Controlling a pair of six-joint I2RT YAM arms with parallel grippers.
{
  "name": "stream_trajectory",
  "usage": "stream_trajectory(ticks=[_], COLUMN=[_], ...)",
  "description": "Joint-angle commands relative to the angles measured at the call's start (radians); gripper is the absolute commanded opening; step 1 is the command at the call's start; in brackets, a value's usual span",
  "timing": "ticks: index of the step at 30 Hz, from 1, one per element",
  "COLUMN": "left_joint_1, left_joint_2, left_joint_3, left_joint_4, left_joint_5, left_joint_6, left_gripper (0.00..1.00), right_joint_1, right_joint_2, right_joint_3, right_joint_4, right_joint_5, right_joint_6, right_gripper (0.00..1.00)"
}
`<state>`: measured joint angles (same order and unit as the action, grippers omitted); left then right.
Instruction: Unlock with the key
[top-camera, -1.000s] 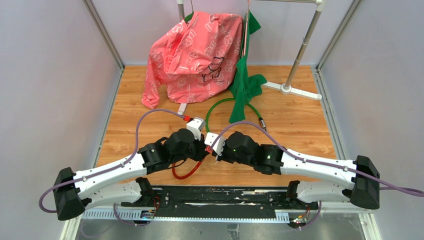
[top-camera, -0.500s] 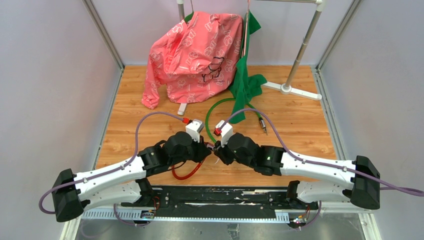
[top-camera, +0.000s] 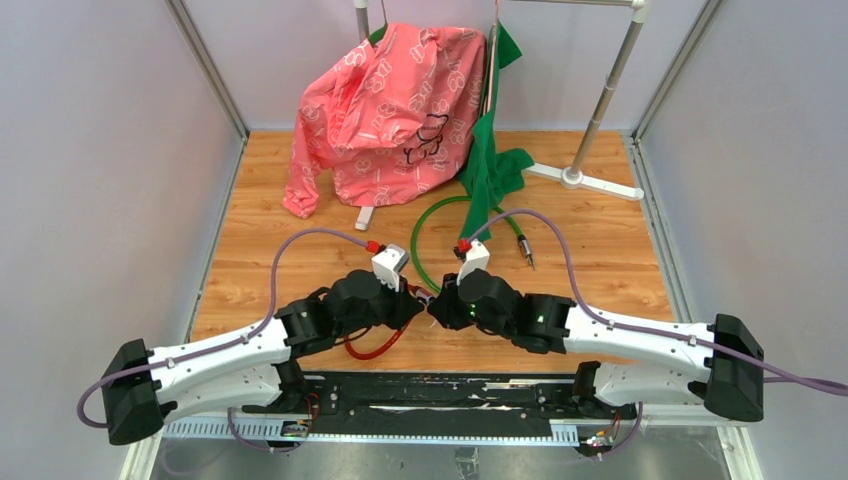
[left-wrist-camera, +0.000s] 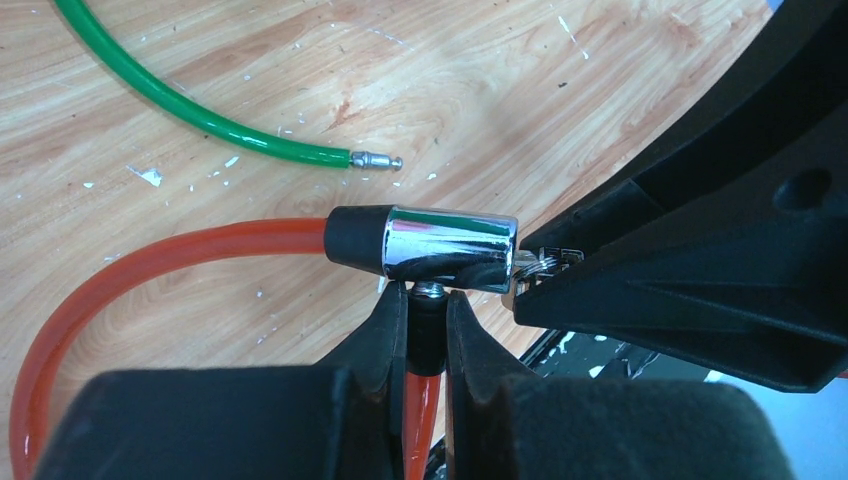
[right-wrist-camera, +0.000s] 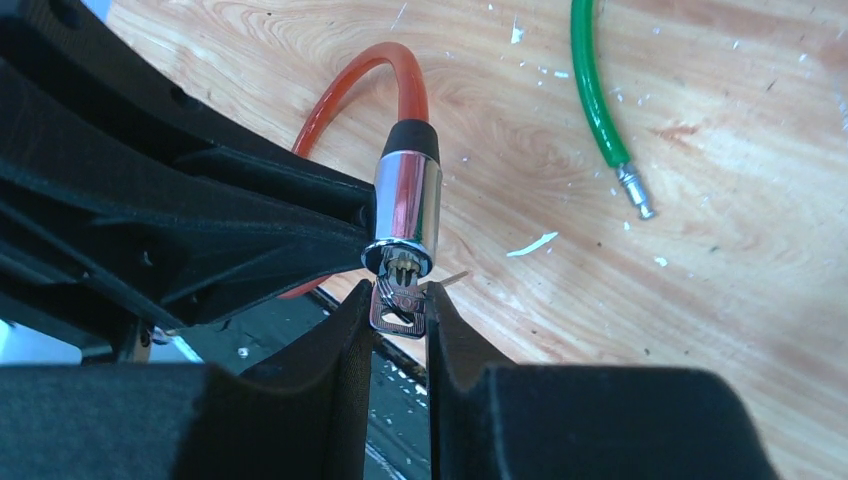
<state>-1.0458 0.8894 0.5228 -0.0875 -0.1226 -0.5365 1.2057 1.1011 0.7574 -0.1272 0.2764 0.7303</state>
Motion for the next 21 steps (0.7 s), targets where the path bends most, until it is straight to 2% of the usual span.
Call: stream_trajectory(ticks=[1, 6, 21], left_joint_1=[-0.032, -0.045, -0.060], left_joint_2=[-0.022, -0.021, 0.000], left_joint_3=[-0.008, -0.047, -0.137], left_joint_4=[0.143, 0.192, 0.323], left_joint_5=[0.040, 0.034, 0.030], left_joint_6=[0.020, 0.021, 0.054], left_gripper=[0.00, 0.00, 0.00], right_joint_1=[-0.023, -0.030, -0.058], right_joint_2=[-0.008, -0.026, -0.056], right_joint_3=[-0.030, -0.072, -0.191], right_joint_4=[0.010, 0.005, 0.162], right_joint_5=[-0.018, -0.016, -0.114], right_joint_6=[0.169, 0.251, 0.516], right_gripper=[0.00, 0.00, 0.00])
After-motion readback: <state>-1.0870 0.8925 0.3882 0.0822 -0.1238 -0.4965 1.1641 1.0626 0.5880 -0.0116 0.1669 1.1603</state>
